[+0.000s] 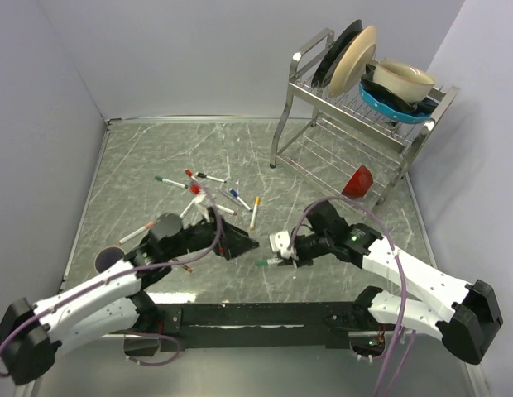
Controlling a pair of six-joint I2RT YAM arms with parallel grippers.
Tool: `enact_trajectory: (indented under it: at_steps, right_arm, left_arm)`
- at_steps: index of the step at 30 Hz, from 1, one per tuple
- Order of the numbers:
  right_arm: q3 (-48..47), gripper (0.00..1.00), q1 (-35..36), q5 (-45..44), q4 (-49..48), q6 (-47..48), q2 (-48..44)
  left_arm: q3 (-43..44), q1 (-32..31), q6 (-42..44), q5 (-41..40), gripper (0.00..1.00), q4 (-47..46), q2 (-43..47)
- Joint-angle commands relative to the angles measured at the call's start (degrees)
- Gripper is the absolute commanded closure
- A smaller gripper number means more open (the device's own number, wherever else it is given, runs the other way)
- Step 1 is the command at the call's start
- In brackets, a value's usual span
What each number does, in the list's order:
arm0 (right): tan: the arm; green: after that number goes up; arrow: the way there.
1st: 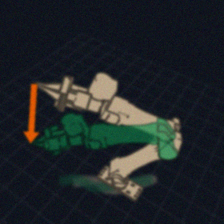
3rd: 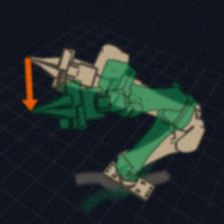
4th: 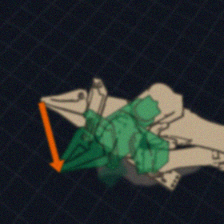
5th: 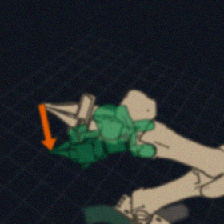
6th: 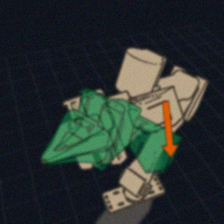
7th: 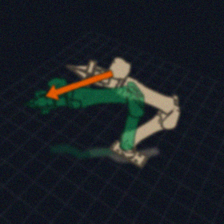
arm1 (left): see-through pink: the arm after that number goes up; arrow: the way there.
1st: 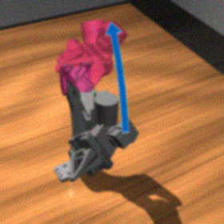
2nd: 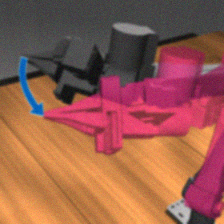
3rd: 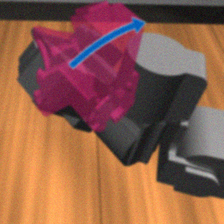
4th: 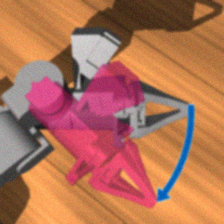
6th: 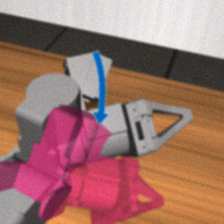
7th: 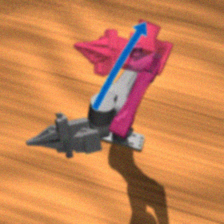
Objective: Open the pen caps
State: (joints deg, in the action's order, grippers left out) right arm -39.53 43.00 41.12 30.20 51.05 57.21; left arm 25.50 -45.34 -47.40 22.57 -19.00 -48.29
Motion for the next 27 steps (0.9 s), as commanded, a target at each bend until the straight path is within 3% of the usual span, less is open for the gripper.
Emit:
enact_trajectory:
  at_steps: [1, 2, 5, 8, 19, 27]
  right_arm:
    - [-3.5, 1.00, -4.0, 2.3, -12.6, -21.7, -1.5]
    - [-3.0, 1.00, -6.2, 2.0, -15.1, -30.4, -1.9]
    - [-0.9, 1.00, -9.2, 3.5, -23.0, -42.2, -2.7]
    - [1.1, 1.00, -9.7, 2.4, -28.3, -48.3, -3.0]
    - [0.8, 1.00, -9.5, 2.7, -29.9, -50.9, 0.5]
    - [0.6, 1.00, -9.5, 3.0, -30.1, -52.7, 1.6]
  left_arm:
    - [-8.7, 0.0, -8.5, -18.4, 0.01, -17.4, 4.9]
    - [-12.1, 0.0, -12.2, -20.2, 0.01, -20.2, 5.3]
    - [-14.5, -0.1, -17.2, -25.2, 0.00, -25.5, 5.2]
    - [-12.5, -0.4, -18.2, -26.7, 0.01, -27.0, 2.2]
    - [-6.3, -4.4, -17.9, -30.8, 0.08, -34.8, -11.6]
    - [-3.8, -5.8, -16.0, -30.2, 0.29, -37.3, -16.0]
